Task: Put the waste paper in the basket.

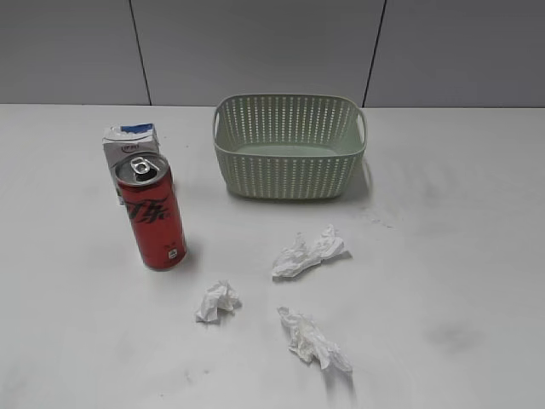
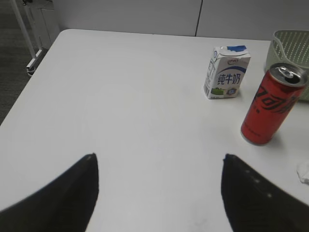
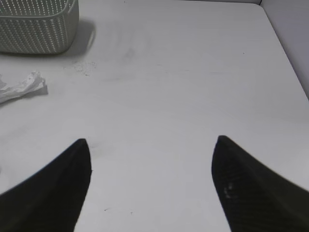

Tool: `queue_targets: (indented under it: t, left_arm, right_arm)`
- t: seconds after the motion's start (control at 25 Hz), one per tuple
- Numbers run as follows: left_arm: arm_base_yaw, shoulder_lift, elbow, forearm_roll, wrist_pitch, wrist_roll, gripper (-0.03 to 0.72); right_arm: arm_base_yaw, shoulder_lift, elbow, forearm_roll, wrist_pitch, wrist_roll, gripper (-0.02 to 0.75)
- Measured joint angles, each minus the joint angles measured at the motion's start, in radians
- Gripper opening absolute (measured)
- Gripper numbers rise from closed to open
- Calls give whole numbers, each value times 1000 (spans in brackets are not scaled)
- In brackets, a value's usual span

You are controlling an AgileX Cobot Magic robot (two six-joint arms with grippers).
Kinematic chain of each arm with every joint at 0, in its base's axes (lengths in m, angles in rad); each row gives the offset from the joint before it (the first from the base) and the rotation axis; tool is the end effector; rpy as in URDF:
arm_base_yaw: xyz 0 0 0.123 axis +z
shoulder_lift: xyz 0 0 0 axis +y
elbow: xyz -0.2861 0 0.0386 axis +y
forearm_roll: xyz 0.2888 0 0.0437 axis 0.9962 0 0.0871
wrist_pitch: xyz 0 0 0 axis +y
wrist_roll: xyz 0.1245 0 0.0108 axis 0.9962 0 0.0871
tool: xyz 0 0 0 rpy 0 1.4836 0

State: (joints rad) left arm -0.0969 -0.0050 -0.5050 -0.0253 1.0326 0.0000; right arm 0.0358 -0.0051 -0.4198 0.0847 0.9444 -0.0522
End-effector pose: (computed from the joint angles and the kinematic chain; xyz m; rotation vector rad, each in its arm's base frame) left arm 0.0571 -0.0083 0.2865 0.0981 2.0047 -0.0921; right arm 0.0717 0.0111 0.2669 -0.0823 1.9998 0.0900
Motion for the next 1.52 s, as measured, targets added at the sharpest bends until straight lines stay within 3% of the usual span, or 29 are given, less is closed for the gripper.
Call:
queue_targets:
  t: [0.4,1.08,1.28,1.52]
  left_arm:
    - [0,0,0,0,0,0,587]
    - [0,0,0,0,0,0,587]
    - [0,0,0,0,0,0,587]
    - [0,0,0,0,0,0,587]
  right_arm:
    - [0,90,-2,39,0,-42,589]
    - [15,918,-296,181,-40,-266,589]
    - [151,1060,-339,191,-87,-248,589]
    - [428,1207,-345,174,-189,-107,589]
